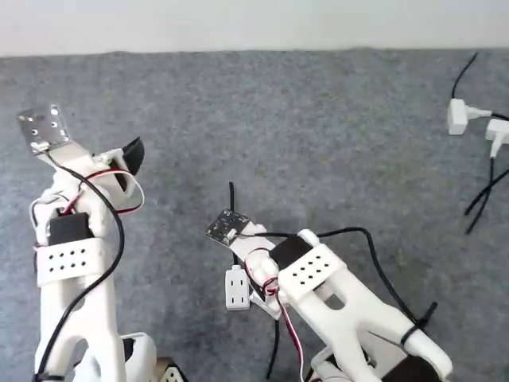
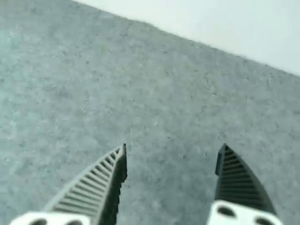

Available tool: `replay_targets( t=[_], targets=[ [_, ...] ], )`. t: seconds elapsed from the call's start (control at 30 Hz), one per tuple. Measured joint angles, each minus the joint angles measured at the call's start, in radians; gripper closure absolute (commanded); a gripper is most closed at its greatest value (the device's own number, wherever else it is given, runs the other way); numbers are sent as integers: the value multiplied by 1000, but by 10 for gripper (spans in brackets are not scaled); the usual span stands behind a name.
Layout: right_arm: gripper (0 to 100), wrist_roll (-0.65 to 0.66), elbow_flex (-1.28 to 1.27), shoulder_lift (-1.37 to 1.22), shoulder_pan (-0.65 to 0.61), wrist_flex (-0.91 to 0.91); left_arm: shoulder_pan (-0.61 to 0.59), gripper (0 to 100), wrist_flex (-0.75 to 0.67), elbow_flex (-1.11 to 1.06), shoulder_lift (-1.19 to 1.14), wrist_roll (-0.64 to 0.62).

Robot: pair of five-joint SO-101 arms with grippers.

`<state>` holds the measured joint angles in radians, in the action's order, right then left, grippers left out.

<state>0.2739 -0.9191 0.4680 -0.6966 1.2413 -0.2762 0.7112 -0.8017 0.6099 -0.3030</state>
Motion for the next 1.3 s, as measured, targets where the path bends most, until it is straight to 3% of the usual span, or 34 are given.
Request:
replay_targets(
  t=[0.37,0.57,1.07,1.3],
  targets=[
    [743,-11,-3,0,-107,-126,21,710,-28,-12,0,38],
    [744,-83,-32,0,-114,-176,21,710,-28,-12,0,38],
    [746,-87,-192,0,-112,-272,21,710,-28,-12,0,38],
    [746,-87,-192,0,28,-281,21,710,-28,-12,0,38]
  ],
)
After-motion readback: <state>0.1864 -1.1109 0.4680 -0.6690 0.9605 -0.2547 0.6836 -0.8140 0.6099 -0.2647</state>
